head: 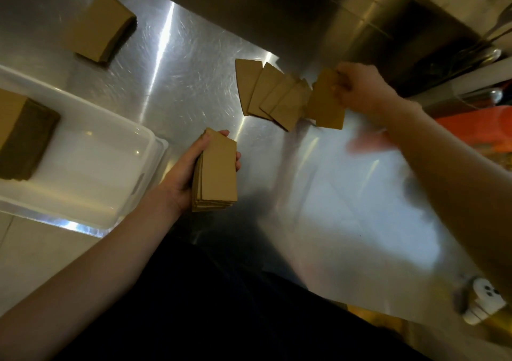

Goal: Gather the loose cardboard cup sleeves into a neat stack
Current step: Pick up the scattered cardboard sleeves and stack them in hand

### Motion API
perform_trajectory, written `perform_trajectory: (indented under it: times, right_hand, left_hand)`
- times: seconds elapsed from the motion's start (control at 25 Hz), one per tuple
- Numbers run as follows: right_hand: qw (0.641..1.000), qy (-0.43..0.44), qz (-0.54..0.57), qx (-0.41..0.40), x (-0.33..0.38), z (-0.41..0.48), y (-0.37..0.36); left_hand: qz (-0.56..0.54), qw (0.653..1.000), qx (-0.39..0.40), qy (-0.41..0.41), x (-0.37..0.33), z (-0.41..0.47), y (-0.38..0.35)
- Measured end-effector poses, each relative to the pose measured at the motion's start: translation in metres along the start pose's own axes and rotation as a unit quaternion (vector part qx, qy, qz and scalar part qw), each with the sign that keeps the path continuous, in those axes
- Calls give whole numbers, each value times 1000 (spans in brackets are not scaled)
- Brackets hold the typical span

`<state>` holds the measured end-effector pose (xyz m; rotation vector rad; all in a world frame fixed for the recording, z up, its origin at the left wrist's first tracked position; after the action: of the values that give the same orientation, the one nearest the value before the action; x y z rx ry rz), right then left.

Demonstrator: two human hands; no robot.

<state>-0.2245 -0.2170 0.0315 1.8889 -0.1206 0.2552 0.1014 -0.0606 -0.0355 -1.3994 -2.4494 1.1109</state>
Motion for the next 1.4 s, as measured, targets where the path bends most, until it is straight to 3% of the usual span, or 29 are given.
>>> perform_trajectory:
  times: [0.12,0.52,0.76,0.88,1.24,1.4]
  right_hand:
    - [997,-40,66,-19,-3,-29,-8]
    - [997,-38,-69,2,-11,-70,-28]
    - [971,-134,191,51,-6,-45,-18]
    - [954,-159,242,74,2,-20,-31]
    - [972,-202,105,49,8,22,-68]
    - [965,-226,133,17,9,18,-78]
  left_hand:
    - [4,1000,7,0,2,0,1]
    - [22,999,26,6,6,-1,8]
    - [20,999,25,5,7,-3,7]
    - [26,999,21,9,8,-4,6]
    - [14,1000,7,-5,-1,-5,8]
    - [18,1000,2,-1,-2,-5,9]
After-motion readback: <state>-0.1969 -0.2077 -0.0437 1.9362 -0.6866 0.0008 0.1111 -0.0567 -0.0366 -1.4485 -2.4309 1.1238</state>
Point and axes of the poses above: each hand's wrist, its own z-axis towards the middle knuckle, its own y-axis out of the back of the hand, x = y × z, the point moved 1 cm from there along z, towards the middle knuckle, and after that the axes turned 6 degrees about -x, right-handed, at the moved point
